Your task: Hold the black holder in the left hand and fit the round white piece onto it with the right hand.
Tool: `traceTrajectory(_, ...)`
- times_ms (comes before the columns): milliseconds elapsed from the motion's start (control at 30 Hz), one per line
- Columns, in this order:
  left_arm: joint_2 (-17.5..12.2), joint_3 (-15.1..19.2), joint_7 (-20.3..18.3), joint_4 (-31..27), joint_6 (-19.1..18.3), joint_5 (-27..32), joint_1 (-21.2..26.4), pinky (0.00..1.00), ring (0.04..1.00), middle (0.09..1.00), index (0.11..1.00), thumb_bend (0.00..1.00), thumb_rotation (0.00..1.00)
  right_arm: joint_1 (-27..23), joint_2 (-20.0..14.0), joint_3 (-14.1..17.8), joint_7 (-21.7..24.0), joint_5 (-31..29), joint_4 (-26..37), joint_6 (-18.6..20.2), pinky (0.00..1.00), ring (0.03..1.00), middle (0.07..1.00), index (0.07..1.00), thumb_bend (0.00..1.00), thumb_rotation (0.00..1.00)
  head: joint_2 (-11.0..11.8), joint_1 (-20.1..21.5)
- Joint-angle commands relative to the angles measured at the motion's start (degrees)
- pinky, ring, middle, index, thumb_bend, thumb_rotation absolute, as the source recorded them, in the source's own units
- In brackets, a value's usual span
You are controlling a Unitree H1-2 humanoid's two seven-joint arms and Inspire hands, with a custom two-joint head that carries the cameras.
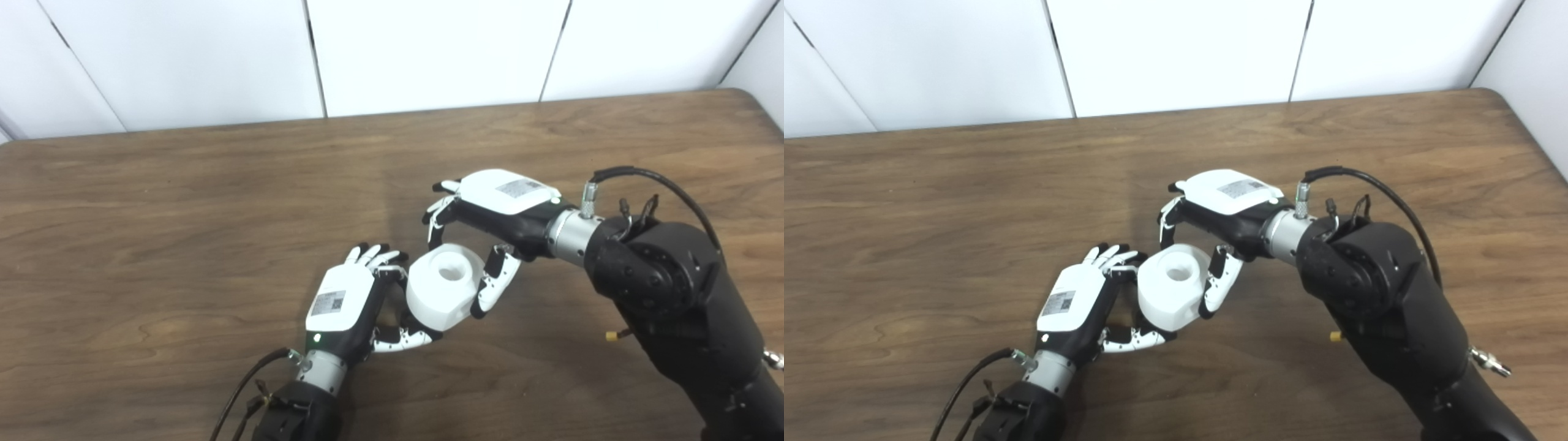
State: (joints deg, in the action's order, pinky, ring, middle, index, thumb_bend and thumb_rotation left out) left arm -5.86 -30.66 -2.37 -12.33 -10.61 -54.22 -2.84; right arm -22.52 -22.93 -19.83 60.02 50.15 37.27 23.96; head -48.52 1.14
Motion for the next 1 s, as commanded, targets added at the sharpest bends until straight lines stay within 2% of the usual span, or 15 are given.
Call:
traceTrajectory(0, 0.13, -1.00, -2.14, 1.80, -0.46, -1.35, -0.10, 0.99, 0.924, 0.835, 0.487, 0.52, 0.06, -0.94, 0.06, 0.28, -1.52, 0.36, 0.76, -1.44, 1.00, 0.989, 0.848, 0.484, 0.52, 0.13, -0.03, 0.03)
traceTrajectory(267, 0.20, -1.15, -2.08, 1.92, -0.44, -1.59, -0.05, 0.98, 0.923, 0.836, 0.486, 0.52, 0.06, 0.05, 1.38, -0.36, -3.81, 1.19, 0.23, -2.86, 1.00, 0.980, 0.840, 0.485, 0.52, 0.14, -0.03, -0.18)
traceTrajectory(600, 0.38, -1.16, -2.12, 1.94, -0.62, -1.64, -0.01, 0.98, 0.925, 0.836, 0.486, 0.52, 0.06, 0.33, 2.22, -0.49, -3.27, 1.77, 0.65, -3.17, 1.00, 0.971, 0.831, 0.485, 0.52, 0.14, -0.19, -0.30)
traceTrajectory(967, 0.38, -1.23, -2.49, 1.71, -1.00, -1.91, 0.03, 0.98, 0.924, 0.837, 0.486, 0.52, 0.06, 0.03, 0.97, -0.97, -1.31, 2.55, 0.57, -3.49, 1.00, 0.971, 0.850, 0.491, 0.52, 0.14, -0.26, -0.18)
